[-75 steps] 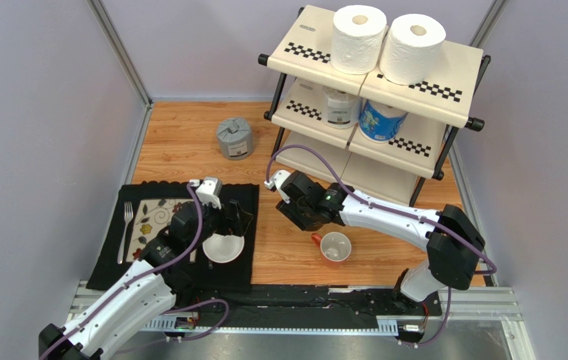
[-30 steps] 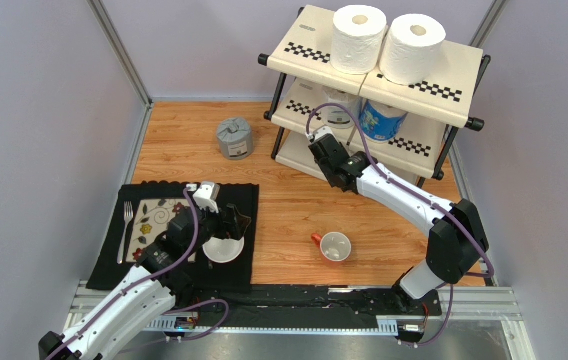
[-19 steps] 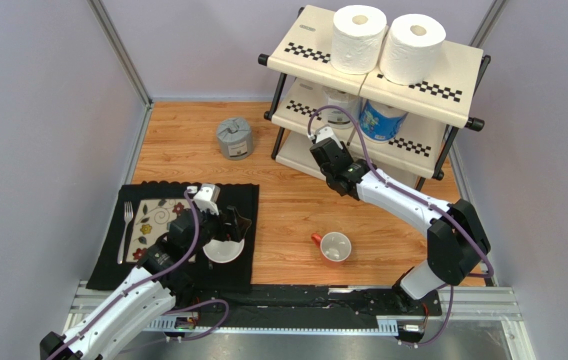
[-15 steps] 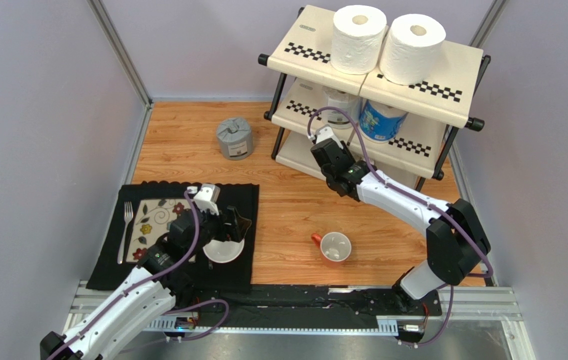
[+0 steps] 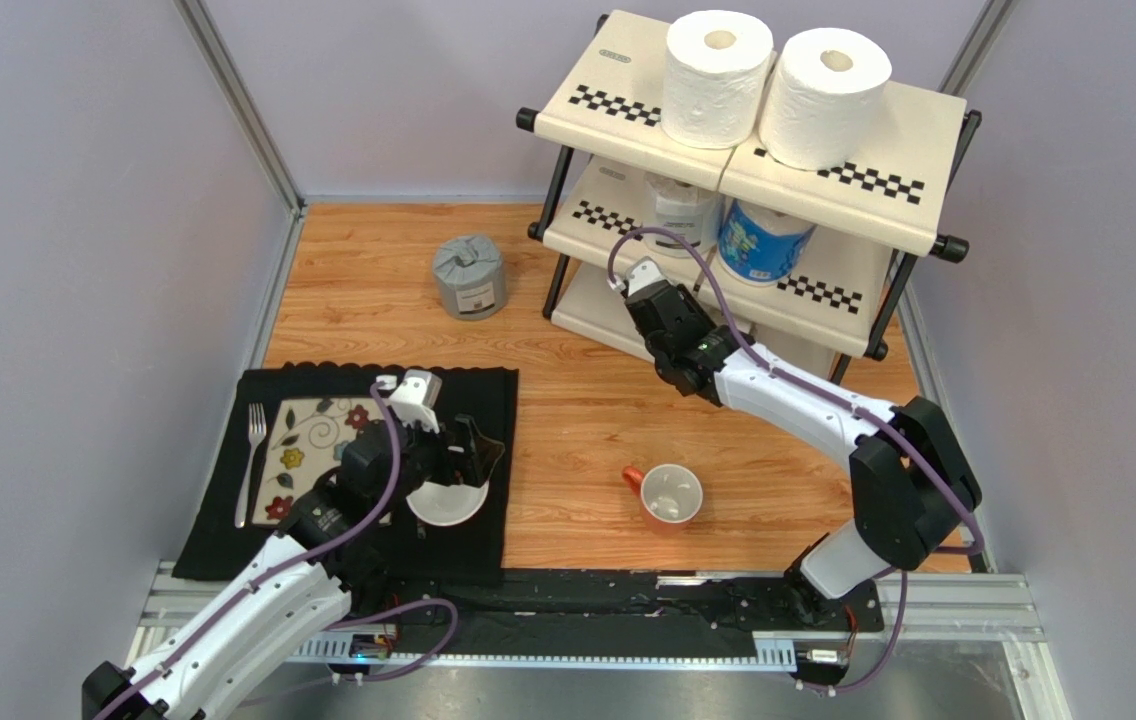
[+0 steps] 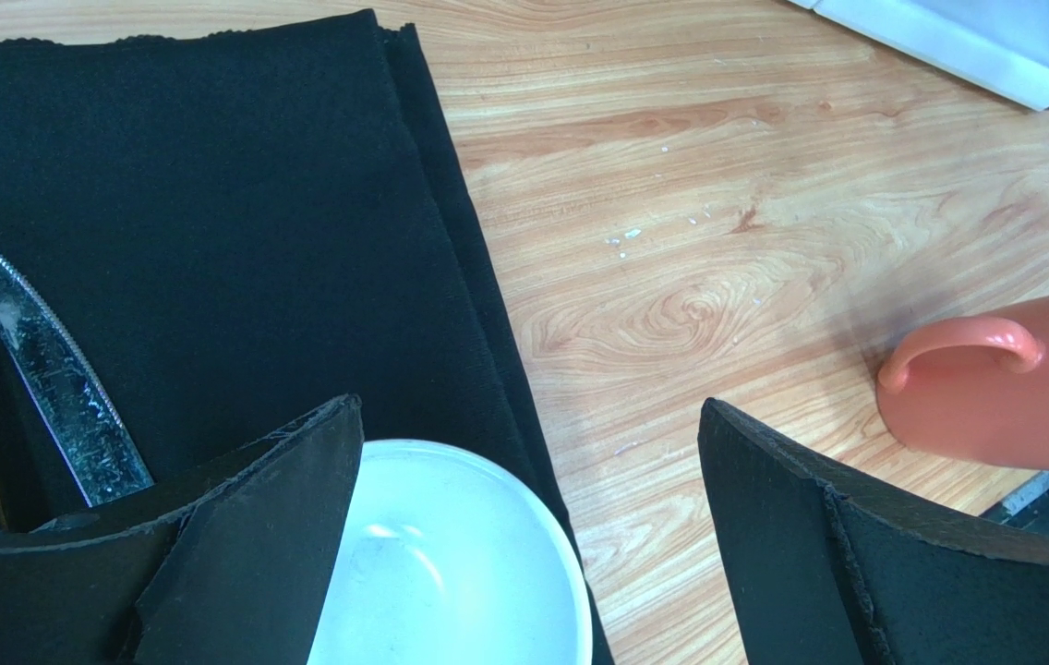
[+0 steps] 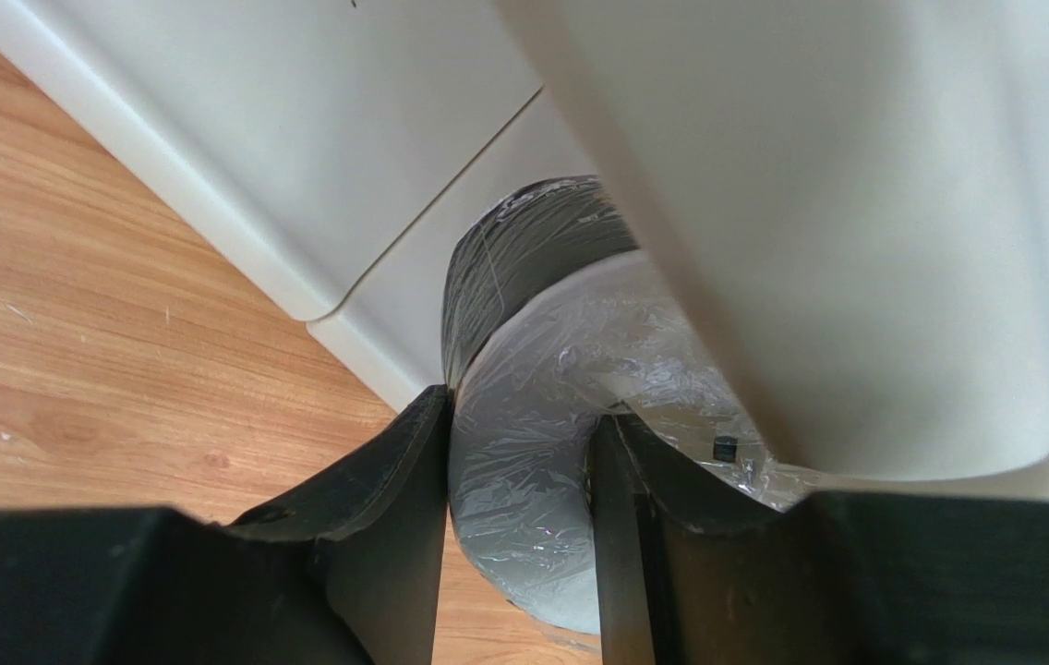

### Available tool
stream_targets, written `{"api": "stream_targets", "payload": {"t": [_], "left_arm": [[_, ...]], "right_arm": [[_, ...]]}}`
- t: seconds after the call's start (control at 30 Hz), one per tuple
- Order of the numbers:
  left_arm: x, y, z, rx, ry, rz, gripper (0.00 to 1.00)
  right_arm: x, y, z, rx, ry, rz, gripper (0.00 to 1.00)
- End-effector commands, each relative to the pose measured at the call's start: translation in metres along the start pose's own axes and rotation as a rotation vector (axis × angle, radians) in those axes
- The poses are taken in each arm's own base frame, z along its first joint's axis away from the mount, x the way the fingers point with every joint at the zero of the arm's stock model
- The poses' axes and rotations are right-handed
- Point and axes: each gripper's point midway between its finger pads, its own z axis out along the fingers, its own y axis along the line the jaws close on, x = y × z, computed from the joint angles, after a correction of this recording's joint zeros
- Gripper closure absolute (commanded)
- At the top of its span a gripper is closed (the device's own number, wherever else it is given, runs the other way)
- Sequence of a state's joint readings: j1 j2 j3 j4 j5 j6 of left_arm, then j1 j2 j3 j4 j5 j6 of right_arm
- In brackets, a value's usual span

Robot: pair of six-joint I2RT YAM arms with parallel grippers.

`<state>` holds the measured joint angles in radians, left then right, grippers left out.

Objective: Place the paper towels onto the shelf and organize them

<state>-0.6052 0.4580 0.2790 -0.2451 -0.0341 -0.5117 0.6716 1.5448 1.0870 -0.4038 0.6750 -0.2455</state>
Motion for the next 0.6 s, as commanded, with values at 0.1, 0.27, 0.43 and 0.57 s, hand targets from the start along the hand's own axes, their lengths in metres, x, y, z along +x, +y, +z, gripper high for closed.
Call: {"api": "stream_targets", "payload": {"t": [0.1,0.27,0.43,0.57], "left_arm": [[-0.005,-0.005,0.002,0.031,-0.037,-0.025,0.01],[-0.001,-0.005,0.004,0.042,-0.041,-0.035,0.01],[0.001,-0.005,0.003,0.049,-0.048,-0.039,0.01],[0.001,-0.004,0.002,0.050,-0.053,-0.036,0.01]], "right_arm": [[-0.005,-0.020,-0.006,0.062,-0.038,-0.053,0.91],[-0.005,-0.024,-0.008,0.116,-0.037,-0.061,0.91],[-0.004,-0.025,-0.010,0.208,-0.039,-0.093,0.91],[-0.002,-0.021,-0.008,0.197,-0.044,-0.090,0.91]]}}
